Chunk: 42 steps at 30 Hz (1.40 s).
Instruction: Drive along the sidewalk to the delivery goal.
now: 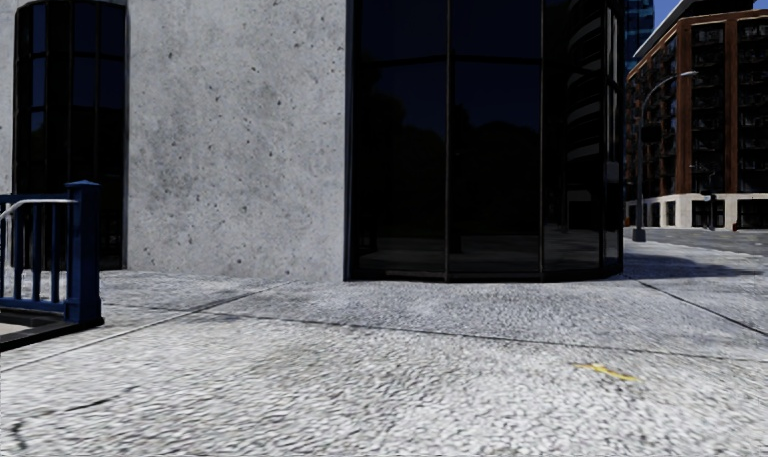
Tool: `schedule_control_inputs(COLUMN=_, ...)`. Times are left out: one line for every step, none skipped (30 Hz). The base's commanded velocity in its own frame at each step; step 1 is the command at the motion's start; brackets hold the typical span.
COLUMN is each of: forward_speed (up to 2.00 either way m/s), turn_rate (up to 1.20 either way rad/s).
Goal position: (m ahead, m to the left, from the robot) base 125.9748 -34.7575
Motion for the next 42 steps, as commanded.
schedule_control_inputs(forward_speed=0.95, turn_rate=-0.79)
schedule_control_inputs(forward_speed=0.97, turn_rate=-0.79)
schedule_control_inputs(forward_speed=1.02, turn_rate=-0.79)
schedule_control_inputs(forward_speed=1.02, turn_rate=-0.79)
schedule_control_inputs(forward_speed=1.05, turn_rate=-0.79)
schedule_control_inputs(forward_speed=1.06, turn_rate=-0.79)
schedule_control_inputs(forward_speed=1.06, turn_rate=-0.79)
schedule_control_inputs(forward_speed=1.06, turn_rate=-0.79)
schedule_control_inputs(forward_speed=1.06, turn_rate=-0.79)
schedule_control_inputs(forward_speed=1.06, turn_rate=-0.79)
schedule_control_inputs(forward_speed=1.07, turn_rate=-0.79)
schedule_control_inputs(forward_speed=1.07, turn_rate=-0.79)
schedule_control_inputs(forward_speed=1.07, turn_rate=-0.79)
schedule_control_inputs(forward_speed=1.07, turn_rate=-0.79)
schedule_control_inputs(forward_speed=1.07, turn_rate=-0.79)
schedule_control_inputs(forward_speed=1.07, turn_rate=-0.79)
schedule_control_inputs(forward_speed=1.07, turn_rate=-0.79)
schedule_control_inputs(forward_speed=1.07, turn_rate=-0.79)
schedule_control_inputs(forward_speed=1.07, turn_rate=-0.79)
schedule_control_inputs(forward_speed=1.07, turn_rate=-0.79)
schedule_control_inputs(forward_speed=1.07, turn_rate=-0.79)
schedule_control_inputs(forward_speed=1.07, turn_rate=-0.79)
schedule_control_inputs(forward_speed=1.07, turn_rate=-0.79)
schedule_control_inputs(forward_speed=1.07, turn_rate=-0.79)
schedule_control_inputs(forward_speed=1.07, turn_rate=-0.79)
schedule_control_inputs(forward_speed=1.07, turn_rate=-0.79)
schedule_control_inputs(forward_speed=1.07, turn_rate=-0.79)
schedule_control_inputs(forward_speed=1.07, turn_rate=-0.79)
schedule_control_inputs(forward_speed=1.08, turn_rate=-0.79)
schedule_control_inputs(forward_speed=1.08, turn_rate=-0.79)
schedule_control_inputs(forward_speed=1.08, turn_rate=-0.79)
schedule_control_inputs(forward_speed=1.08, turn_rate=-0.79)
schedule_control_inputs(forward_speed=1.09, turn_rate=-0.79)
schedule_control_inputs(forward_speed=1.10, turn_rate=-0.75)
schedule_control_inputs(forward_speed=1.10, turn_rate=-0.75)
schedule_control_inputs(forward_speed=1.11, turn_rate=-0.66)
schedule_control_inputs(forward_speed=1.11, turn_rate=-0.51)
schedule_control_inputs(forward_speed=1.12, turn_rate=-0.06)
schedule_control_inputs(forward_speed=1.14, turn_rate=0.00)
schedule_control_inputs(forward_speed=1.30, turn_rate=0.00)
schedule_control_inputs(forward_speed=1.30, turn_rate=0.00)
schedule_control_inputs(forward_speed=2.00, turn_rate=0.00)
